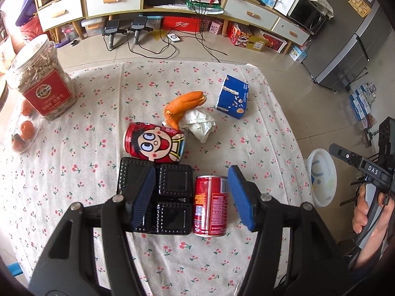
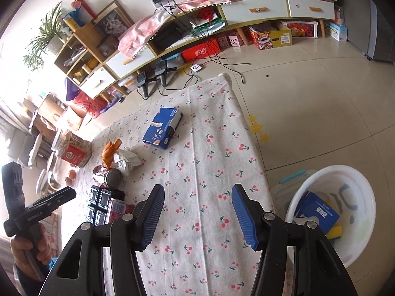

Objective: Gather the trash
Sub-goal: 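Move both grippers back to the table toward the orange glove and white bag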

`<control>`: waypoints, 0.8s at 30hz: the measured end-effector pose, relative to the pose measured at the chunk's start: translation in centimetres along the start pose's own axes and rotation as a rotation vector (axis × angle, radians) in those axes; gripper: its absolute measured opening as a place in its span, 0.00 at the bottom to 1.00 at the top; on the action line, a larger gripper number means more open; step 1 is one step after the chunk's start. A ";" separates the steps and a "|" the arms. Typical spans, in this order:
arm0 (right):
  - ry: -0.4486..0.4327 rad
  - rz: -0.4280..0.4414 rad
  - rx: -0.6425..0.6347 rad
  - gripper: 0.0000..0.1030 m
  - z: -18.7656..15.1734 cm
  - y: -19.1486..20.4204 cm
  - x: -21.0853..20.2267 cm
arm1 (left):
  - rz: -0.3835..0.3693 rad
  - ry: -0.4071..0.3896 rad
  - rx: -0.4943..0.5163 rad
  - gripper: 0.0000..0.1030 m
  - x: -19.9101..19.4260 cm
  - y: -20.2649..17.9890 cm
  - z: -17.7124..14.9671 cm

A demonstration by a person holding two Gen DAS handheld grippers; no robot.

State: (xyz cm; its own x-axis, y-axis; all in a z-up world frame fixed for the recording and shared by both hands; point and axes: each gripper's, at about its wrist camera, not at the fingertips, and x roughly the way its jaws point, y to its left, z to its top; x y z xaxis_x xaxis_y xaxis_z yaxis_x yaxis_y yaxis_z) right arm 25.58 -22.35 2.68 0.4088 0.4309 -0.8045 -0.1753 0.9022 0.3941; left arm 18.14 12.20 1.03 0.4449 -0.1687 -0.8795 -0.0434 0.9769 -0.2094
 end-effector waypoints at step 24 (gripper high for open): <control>0.083 0.104 0.060 0.56 4.6 3.4 11.6 | 0.042 -0.040 0.116 0.67 6.7 0.0 6.2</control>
State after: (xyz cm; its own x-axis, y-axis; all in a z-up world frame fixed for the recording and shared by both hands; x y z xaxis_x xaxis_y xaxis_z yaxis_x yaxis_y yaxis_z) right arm 33.85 -14.42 -3.24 0.3152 0.5243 -0.7910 -0.1578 0.8509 0.5011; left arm 26.68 11.85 -2.25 0.4806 -0.1244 -0.8681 0.0401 0.9920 -0.1199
